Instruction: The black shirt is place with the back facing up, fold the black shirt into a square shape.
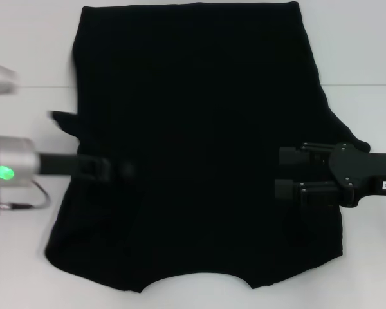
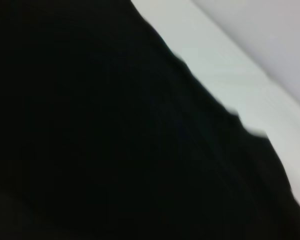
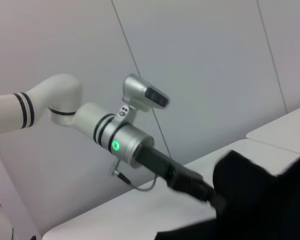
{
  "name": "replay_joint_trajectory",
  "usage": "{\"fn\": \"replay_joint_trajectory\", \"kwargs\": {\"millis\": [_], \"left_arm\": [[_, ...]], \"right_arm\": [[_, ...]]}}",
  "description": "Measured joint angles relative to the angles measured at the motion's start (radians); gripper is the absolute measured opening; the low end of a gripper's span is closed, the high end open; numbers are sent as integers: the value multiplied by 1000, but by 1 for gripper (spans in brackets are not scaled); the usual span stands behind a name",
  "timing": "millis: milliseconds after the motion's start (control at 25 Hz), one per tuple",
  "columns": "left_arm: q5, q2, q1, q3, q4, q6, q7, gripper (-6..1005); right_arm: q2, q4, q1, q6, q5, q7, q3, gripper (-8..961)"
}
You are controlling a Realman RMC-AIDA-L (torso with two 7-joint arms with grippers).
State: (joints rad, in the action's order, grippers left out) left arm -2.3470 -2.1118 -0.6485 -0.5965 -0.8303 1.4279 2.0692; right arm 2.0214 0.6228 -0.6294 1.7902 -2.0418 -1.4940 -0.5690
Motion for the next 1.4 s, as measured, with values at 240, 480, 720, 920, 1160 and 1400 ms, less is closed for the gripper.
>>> {"fn": "replay_joint_trajectory", "kwargs": {"millis": [240, 480, 720, 920, 1160, 1400], "left_arm": [[17, -34, 8, -102, -6, -54, -20, 68], [127, -19, 50, -88, -39, -26, -54, 390], [198, 2, 79, -64, -12, -123, -9, 521], [194, 20, 61, -65, 80, -262, 97, 630], [195, 13, 43, -81, 138, -438, 123, 824], [196, 13, 19, -101, 188, -575, 113, 952]], "right_arm": [[0, 0, 1, -3, 0, 0, 0, 894], [-3, 2, 2, -1, 0, -6, 1, 895], [-11, 0, 5, -2, 0, -9, 36, 895], [-12, 0, 6, -4, 0, -25, 49, 895], [-12, -1, -1, -5, 0, -37, 49, 894], [-10, -1, -2, -5, 0, -51, 48, 894]]}}
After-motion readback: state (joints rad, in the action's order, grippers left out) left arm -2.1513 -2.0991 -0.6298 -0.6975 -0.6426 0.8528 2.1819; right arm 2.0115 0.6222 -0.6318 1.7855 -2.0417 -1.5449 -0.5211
